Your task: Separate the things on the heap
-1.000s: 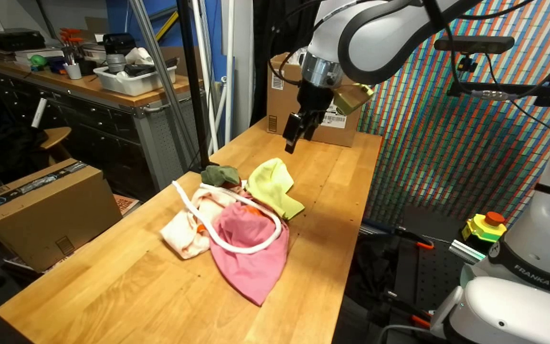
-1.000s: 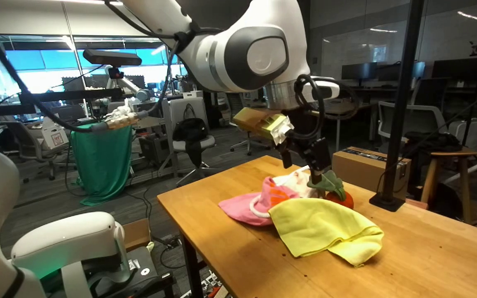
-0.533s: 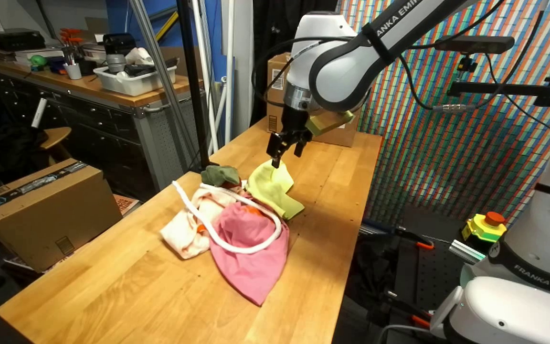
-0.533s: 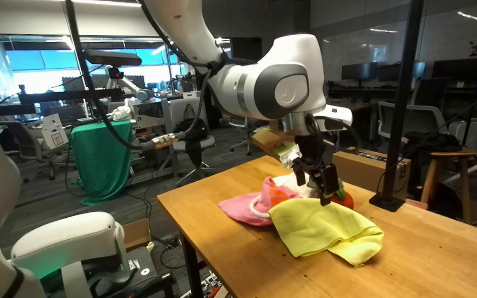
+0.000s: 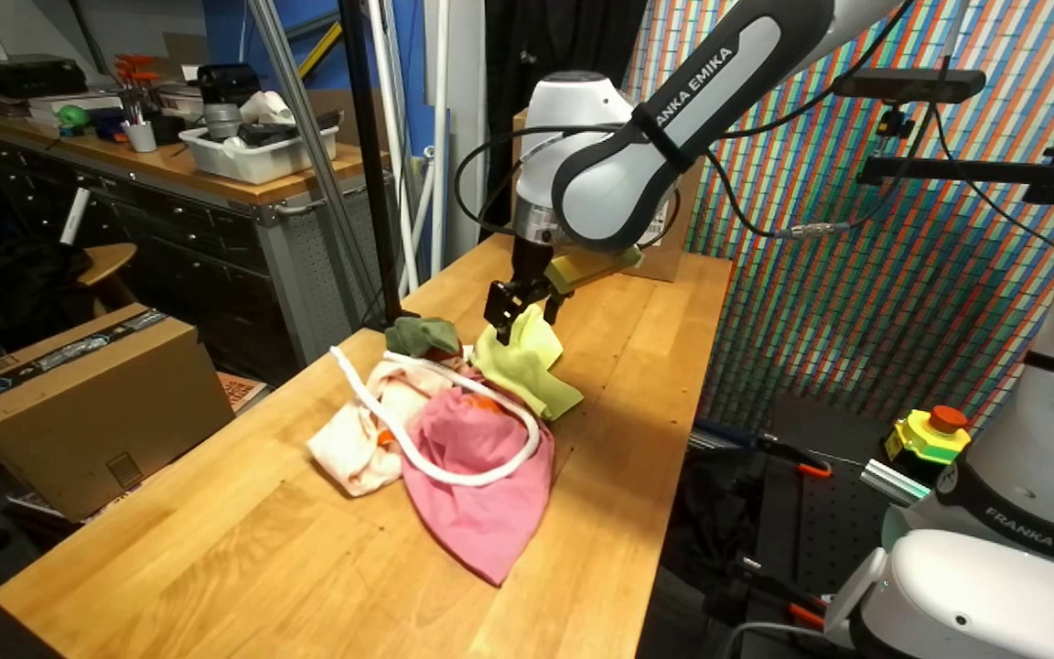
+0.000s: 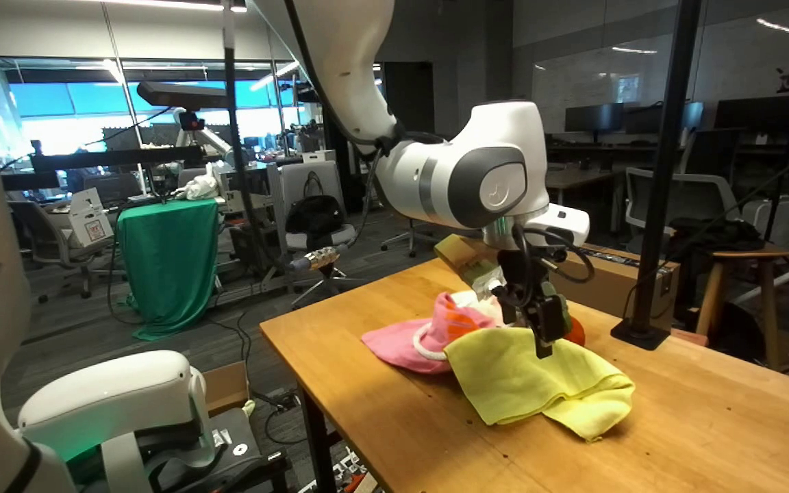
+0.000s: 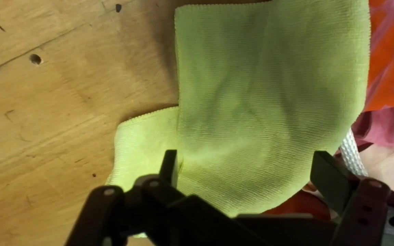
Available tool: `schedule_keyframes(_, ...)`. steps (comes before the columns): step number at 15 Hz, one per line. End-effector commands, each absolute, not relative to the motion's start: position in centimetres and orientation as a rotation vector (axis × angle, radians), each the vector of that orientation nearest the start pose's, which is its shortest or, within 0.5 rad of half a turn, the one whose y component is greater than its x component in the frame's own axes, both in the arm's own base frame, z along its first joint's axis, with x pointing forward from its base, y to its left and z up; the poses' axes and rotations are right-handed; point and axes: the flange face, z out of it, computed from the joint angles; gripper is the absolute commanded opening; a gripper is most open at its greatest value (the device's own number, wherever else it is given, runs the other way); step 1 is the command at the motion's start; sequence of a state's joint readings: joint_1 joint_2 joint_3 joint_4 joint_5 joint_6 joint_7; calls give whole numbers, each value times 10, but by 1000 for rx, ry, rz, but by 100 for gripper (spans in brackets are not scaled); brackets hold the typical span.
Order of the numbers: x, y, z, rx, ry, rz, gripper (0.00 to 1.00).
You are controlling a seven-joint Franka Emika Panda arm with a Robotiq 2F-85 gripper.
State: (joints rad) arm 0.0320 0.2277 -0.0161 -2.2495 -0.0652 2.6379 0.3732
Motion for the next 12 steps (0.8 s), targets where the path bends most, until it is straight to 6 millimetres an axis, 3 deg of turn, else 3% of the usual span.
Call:
schedule_keyframes(1, 581, 19, 271, -3096, 511, -294, 100)
schedule_keyframes(12, 610, 44, 253, -3105, 516, -288, 100)
